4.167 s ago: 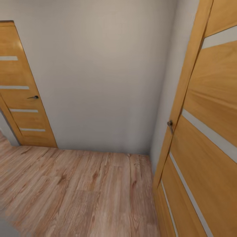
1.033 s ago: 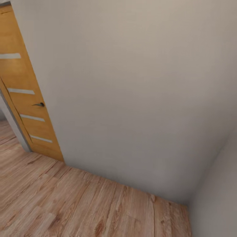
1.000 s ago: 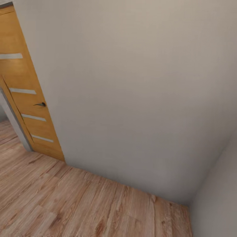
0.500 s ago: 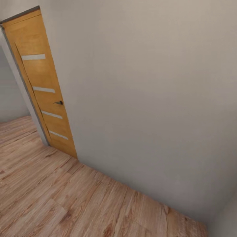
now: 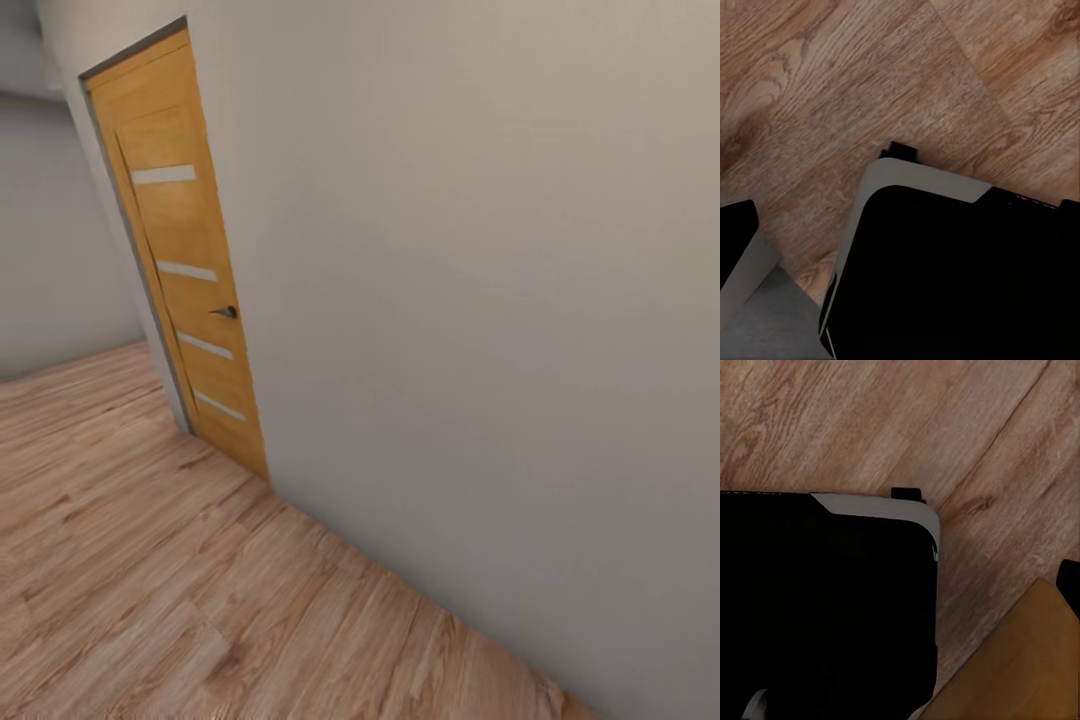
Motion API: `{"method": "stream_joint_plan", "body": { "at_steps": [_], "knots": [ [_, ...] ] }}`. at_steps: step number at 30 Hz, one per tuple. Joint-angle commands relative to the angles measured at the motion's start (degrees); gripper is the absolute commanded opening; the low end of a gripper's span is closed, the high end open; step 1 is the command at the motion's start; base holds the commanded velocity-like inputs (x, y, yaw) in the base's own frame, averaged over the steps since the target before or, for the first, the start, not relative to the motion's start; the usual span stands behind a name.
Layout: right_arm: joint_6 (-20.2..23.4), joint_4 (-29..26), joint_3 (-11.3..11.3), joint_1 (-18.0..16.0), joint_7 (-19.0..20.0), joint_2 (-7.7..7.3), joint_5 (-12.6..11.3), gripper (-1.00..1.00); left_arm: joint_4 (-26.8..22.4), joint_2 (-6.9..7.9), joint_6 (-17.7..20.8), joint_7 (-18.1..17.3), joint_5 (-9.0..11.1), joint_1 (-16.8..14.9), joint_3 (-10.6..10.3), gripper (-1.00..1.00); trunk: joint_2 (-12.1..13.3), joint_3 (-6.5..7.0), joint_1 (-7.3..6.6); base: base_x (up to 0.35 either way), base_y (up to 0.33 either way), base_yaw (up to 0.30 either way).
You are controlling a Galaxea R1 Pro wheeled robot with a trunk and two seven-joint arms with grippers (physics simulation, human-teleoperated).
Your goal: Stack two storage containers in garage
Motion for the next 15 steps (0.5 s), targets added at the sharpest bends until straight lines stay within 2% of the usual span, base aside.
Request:
{"method": "stream_joint_plan", "body": {
  "at_steps": [1,15],
  "knots": [
    [-0.3,0.2,0.5,-0.1,-0.1,0.03,-0.5,1.00,0.0,-0.01,-0.1,0.2,0.4,0.0,-0.5,1.00,-0.1,-0.09,0.02,0.023,0.000,0.286],
    [-0.3,0.2,0.4,-0.1,-0.1,0.03,-0.5,1.00,-0.2,-0.17,-0.2,0.2,-0.1,0.0,-0.7,1.00,-0.1,-0.09,0.02,0.004,0.000,0.298]
  ]
}}
